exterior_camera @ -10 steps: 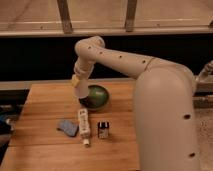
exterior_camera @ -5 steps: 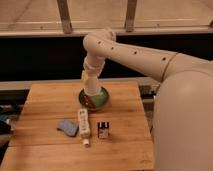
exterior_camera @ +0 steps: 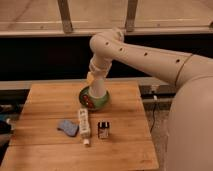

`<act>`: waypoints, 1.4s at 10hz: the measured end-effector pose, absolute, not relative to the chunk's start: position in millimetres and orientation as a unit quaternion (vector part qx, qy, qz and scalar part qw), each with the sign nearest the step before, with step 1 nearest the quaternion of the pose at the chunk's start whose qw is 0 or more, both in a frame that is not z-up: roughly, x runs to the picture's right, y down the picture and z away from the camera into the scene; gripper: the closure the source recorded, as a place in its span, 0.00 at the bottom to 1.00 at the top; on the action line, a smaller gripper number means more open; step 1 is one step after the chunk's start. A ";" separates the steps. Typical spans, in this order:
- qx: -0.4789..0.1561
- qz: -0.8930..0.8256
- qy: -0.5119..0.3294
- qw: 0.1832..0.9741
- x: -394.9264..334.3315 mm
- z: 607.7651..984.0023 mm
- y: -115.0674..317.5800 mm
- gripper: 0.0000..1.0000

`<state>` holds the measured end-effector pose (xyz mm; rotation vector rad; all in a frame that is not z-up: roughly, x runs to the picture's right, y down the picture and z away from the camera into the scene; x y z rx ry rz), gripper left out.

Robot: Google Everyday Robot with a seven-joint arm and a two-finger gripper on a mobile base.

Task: Place the ceramic cup over the eraser

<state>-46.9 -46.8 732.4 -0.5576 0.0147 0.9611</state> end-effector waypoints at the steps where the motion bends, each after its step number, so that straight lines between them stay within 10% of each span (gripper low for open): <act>1: -0.264 0.457 0.009 0.849 -43.8 733.4 -46.4 1.00; 14: -0.250 0.467 0.018 0.848 14.0 694.4 -17.1 1.00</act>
